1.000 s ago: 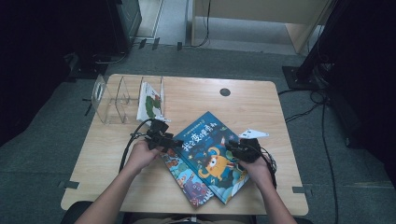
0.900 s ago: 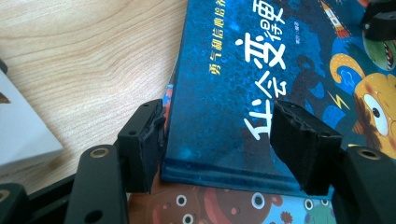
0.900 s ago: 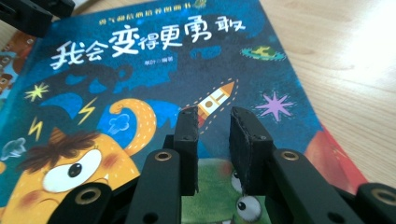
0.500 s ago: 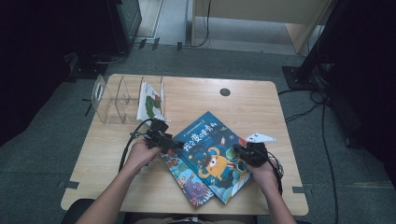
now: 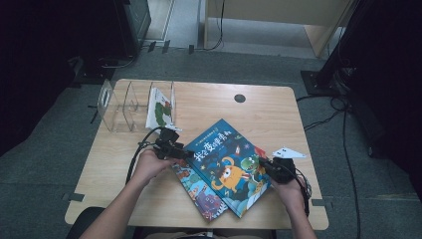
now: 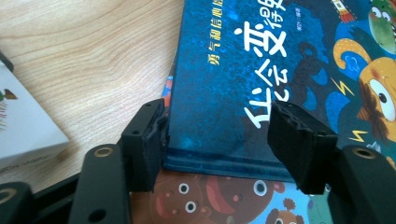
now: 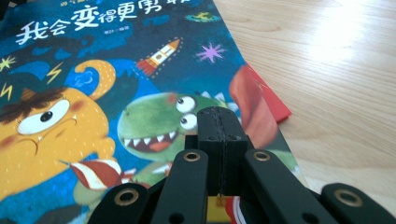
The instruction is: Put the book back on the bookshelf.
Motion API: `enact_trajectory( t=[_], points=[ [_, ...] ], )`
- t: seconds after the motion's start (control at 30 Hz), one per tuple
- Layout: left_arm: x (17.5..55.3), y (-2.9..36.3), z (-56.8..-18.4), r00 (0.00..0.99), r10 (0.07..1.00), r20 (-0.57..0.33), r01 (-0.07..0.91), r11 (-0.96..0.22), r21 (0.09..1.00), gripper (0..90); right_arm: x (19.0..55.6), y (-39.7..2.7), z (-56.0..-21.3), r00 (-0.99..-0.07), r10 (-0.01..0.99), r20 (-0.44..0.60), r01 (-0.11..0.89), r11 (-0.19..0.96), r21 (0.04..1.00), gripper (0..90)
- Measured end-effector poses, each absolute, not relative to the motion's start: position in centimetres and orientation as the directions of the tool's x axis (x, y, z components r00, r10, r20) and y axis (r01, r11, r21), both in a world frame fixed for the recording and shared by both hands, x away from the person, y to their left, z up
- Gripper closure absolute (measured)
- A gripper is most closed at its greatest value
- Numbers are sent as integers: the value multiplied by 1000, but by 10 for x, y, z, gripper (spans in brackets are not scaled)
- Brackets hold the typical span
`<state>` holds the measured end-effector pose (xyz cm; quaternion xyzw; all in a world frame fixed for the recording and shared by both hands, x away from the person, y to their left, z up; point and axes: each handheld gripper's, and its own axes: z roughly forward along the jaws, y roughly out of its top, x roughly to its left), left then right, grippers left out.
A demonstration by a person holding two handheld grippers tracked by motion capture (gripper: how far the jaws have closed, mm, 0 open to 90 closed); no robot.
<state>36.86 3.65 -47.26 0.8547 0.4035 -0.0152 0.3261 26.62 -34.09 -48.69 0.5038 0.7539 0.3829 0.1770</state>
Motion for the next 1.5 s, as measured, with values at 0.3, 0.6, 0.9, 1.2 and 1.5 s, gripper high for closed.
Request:
enact_trajectory(
  t=[0.3, 0.6, 0.9, 1.2, 1.5],
  points=[
    [369, 39, -472, 665, 679, -310, 712, -452, 537, 434, 258, -353, -491, -391, 914, 108, 635, 183, 751, 900],
    [371, 40, -472, 663, 680, -315, 716, -453, 530, 462, 250, -371, -493, -326, 938, 113, 645, 134, 752, 900],
    [371, 40, -472, 666, 677, -314, 715, -459, 528, 460, 240, -385, -493, -279, 952, 122, 656, 96, 749, 900],
    [373, 40, -471, 662, 676, -323, 721, -457, 521, 463, 233, -391, -493, -262, 955, 136, 657, 73, 750, 900],
    [374, 40, -471, 667, 672, -321, 718, -466, 517, 463, 227, -393, -494, -248, 958, 147, 663, 58, 746, 900]
  ],
)
